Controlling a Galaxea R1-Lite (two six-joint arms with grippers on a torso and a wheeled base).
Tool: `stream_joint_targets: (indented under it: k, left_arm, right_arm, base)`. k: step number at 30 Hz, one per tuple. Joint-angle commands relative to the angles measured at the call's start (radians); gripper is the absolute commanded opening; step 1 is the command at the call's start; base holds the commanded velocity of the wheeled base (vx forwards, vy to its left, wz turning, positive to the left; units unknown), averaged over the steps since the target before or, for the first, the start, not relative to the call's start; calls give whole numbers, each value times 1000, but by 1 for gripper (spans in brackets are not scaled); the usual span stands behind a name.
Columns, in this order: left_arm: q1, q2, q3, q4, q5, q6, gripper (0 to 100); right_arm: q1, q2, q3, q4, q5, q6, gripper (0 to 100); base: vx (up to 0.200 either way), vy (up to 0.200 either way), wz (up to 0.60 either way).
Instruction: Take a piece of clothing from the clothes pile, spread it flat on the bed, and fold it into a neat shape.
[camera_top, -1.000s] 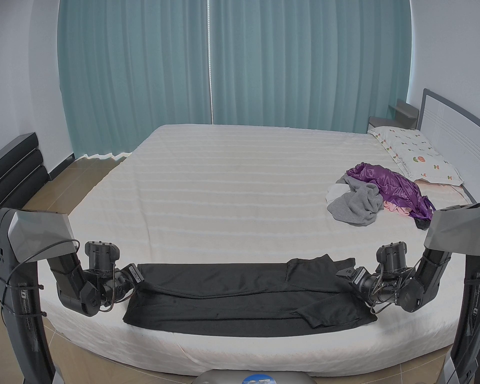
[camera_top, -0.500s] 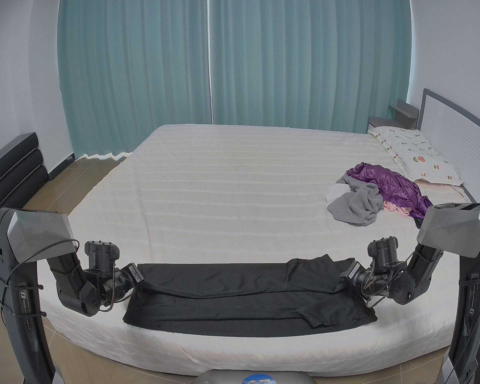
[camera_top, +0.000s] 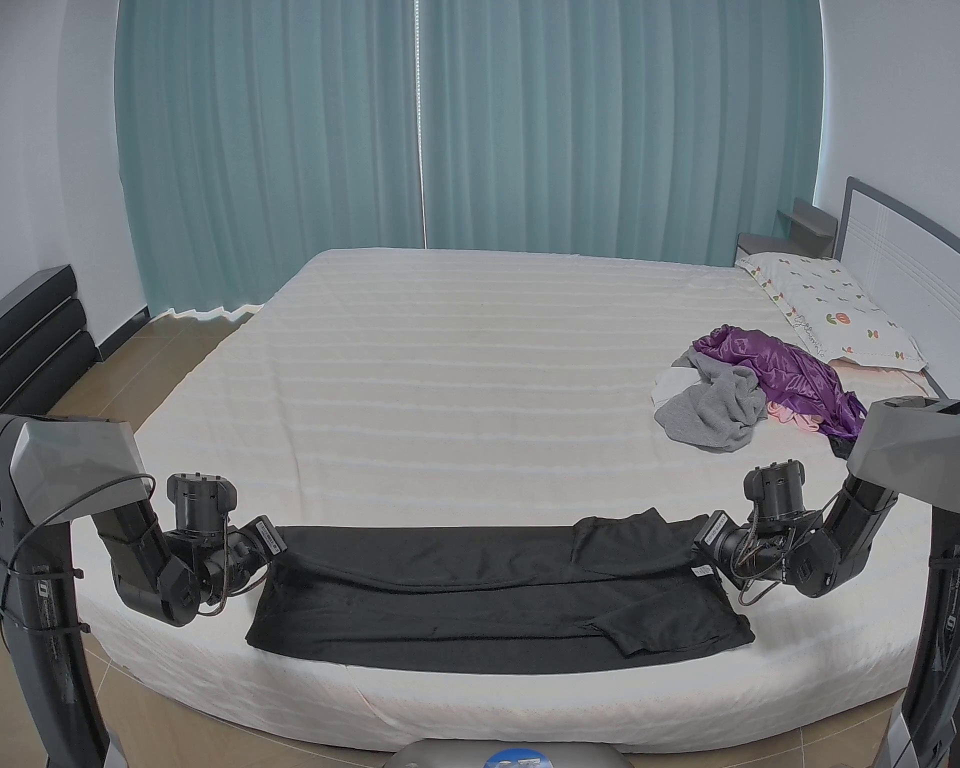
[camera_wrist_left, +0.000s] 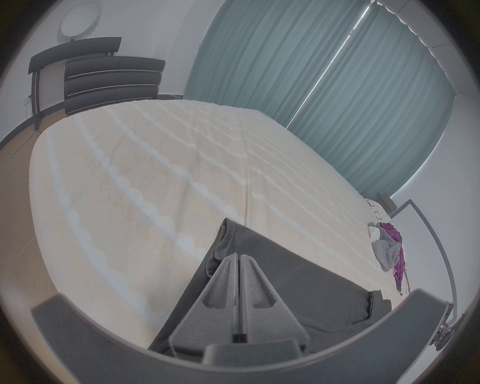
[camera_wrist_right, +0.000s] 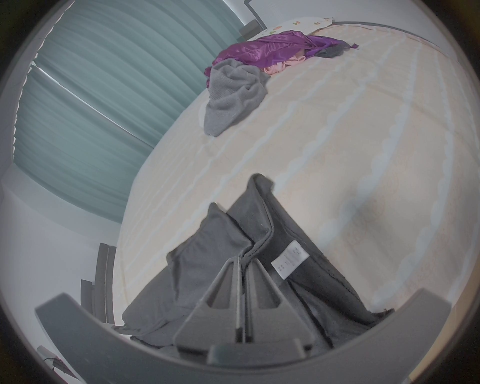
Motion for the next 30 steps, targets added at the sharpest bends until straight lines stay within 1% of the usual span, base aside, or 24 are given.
stream_joint_targets:
  k: [1,3,4,6,8,11,15,18,24,30]
  left_arm:
    - [7,-6,-73,10,-1,0,0]
    - [10,0,-111,10,-1,0,0]
    - [16,5,-153,16,-1,0,0]
    - [19,6,-203,46,-1,0,0]
    - [19,6,-228,62,-2,-1,0]
    - [23,8,-291,65,-4,-3,0]
    - [28,11,-314,63,-4,-17,0]
    - [30,12,-324,56,-2,-63,0]
    - [54,31,-324,33,-13,-69,0]
    - [56,58,-358,13,-16,-69,0]
  right_arm:
    - [-7,-26,-37,-2,0,4,0]
    - [-11,-26,-60,-2,-2,6,0]
    - [-15,-23,-89,-1,-2,9,0]
    - [-35,-23,-127,-2,-2,10,0]
    - [-44,-26,-147,-2,-2,17,0]
    - [-50,-35,-186,-10,-2,73,0]
    - [-47,-37,-183,-13,-2,81,0]
    - [-46,-35,-166,-15,-2,89,0]
    - [-46,-37,-134,-41,0,92,0]
    - [-50,-12,-184,-64,3,95,0]
  base:
    - [0,0,0]
    - [0,0,0]
    - [0,0,0]
    - [0,0,0]
    - [0,0,0]
    - [0,0,0]
    - [0,0,0]
    - [0,0,0]
    - [0,0,0]
    - [0,0,0]
